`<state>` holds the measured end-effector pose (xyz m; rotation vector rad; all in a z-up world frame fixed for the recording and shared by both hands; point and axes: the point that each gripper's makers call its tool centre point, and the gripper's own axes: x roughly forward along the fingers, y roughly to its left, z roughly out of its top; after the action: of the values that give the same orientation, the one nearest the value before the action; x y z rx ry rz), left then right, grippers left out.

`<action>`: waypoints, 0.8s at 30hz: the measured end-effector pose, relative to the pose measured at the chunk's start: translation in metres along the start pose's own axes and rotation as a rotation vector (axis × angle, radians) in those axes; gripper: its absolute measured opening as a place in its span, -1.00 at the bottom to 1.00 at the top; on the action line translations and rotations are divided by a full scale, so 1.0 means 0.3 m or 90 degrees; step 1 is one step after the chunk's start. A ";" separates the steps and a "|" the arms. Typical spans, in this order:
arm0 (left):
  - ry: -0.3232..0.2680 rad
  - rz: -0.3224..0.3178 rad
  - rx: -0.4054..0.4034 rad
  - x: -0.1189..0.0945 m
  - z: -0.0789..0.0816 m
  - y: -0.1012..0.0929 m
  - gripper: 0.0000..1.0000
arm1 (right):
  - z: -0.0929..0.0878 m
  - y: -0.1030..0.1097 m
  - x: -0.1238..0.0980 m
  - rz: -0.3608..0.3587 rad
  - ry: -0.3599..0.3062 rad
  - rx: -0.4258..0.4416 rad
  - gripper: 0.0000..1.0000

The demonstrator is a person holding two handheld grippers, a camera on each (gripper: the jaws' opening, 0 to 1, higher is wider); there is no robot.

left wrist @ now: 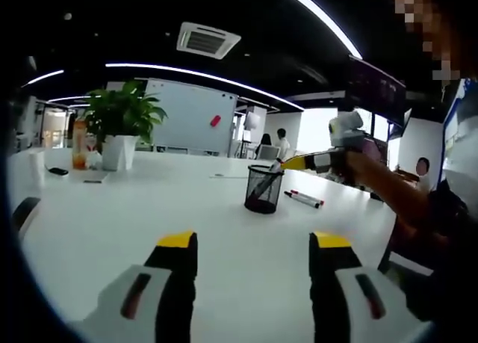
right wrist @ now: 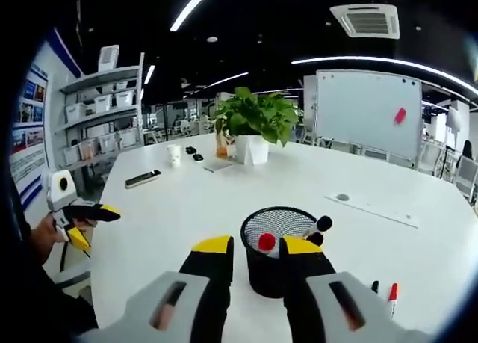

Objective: Pick up the whiteboard markers from the pen holder and place them facing the whiteboard neatly

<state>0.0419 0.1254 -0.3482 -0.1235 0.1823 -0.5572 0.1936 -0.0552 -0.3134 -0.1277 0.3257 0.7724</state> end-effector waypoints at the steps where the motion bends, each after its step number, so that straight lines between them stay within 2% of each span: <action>1: -0.001 -0.002 0.000 -0.001 0.002 -0.002 0.22 | -0.005 -0.004 0.006 -0.004 0.003 0.000 -0.45; 14: 0.001 0.004 -0.005 -0.005 -0.011 0.007 0.22 | -0.014 -0.025 0.022 -0.021 0.008 0.005 -0.53; 24: 0.002 0.002 -0.004 -0.002 -0.010 0.002 0.21 | -0.024 -0.034 0.020 -0.032 0.020 -0.008 -0.71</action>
<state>0.0410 0.1260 -0.3511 -0.1275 0.1873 -0.5538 0.2031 -0.0602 -0.3222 -0.1592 0.3470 0.7238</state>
